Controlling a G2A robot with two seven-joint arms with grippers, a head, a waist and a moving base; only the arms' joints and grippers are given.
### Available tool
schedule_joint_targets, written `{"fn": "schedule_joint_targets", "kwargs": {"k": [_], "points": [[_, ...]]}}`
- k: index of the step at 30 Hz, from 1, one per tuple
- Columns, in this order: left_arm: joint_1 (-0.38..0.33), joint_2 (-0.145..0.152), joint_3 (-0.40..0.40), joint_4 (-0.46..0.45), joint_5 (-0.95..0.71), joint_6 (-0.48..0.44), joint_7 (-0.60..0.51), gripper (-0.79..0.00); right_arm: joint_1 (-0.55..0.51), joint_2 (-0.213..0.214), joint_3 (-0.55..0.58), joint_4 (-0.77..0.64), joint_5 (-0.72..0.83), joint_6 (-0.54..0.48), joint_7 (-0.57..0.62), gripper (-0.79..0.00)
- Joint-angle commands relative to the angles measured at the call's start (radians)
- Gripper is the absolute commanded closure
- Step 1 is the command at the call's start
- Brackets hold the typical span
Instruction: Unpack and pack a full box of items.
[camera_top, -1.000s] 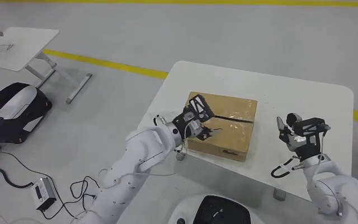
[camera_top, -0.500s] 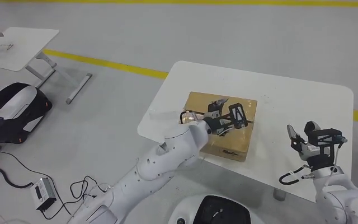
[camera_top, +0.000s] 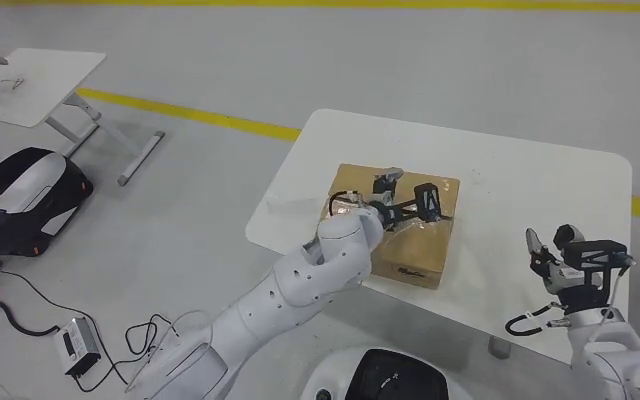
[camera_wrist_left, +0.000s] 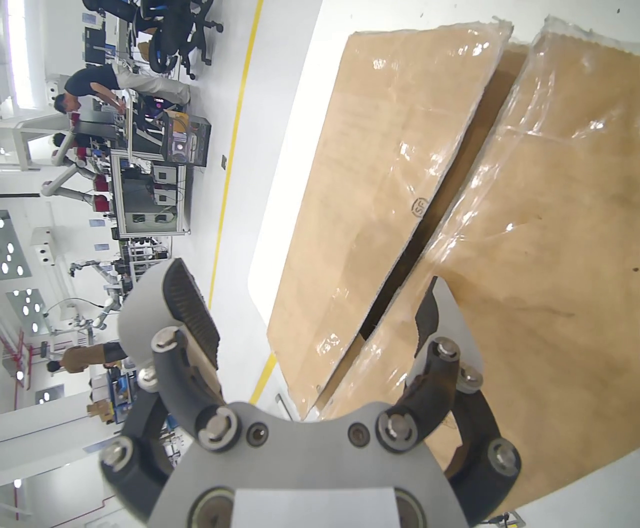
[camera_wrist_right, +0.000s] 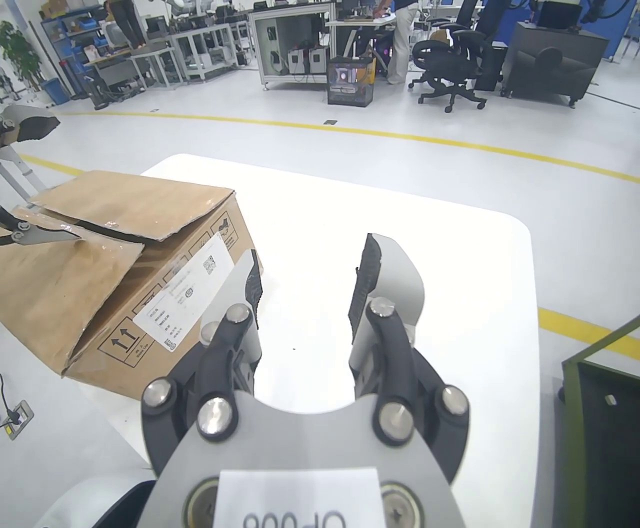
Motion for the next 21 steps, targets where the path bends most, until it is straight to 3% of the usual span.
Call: {"fn": "schedule_joint_targets", "kwargs": {"k": [1,5,14,16,19,20,21], "points": [[-0.011,-0.003,0.007,0.026,0.028,-0.005,0.004,-0.785,0.002,0.0,-0.002,0.0,0.001,-0.001,0.0,-0.44],[-0.028,-0.009,0.014,0.071,0.059,-0.002,0.021,-0.785,0.005,0.001,-0.004,0.002,-0.004,0.004,0.005,-0.4],[-0.055,-0.025,0.038,0.149,0.137,0.004,0.038,-0.77,0.005,0.002,-0.005,0.004,0.001,0.012,0.002,-0.419],[-0.06,-0.029,0.044,0.165,0.152,0.005,0.046,-0.579,0.005,0.002,-0.006,0.004,0.004,0.013,0.002,-0.409],[-0.064,-0.034,0.043,0.181,0.159,0.015,0.054,-0.185,0.007,0.003,-0.007,0.004,0.001,0.017,0.001,-0.403],[-0.064,-0.036,0.043,0.184,0.159,0.018,0.056,0.0,0.007,0.003,-0.008,0.004,0.002,0.018,0.002,-0.4],[-0.064,-0.038,0.042,0.186,0.155,0.02,0.061,0.0,0.008,0.003,-0.008,0.005,0.002,0.018,0.003,-0.394]]}}
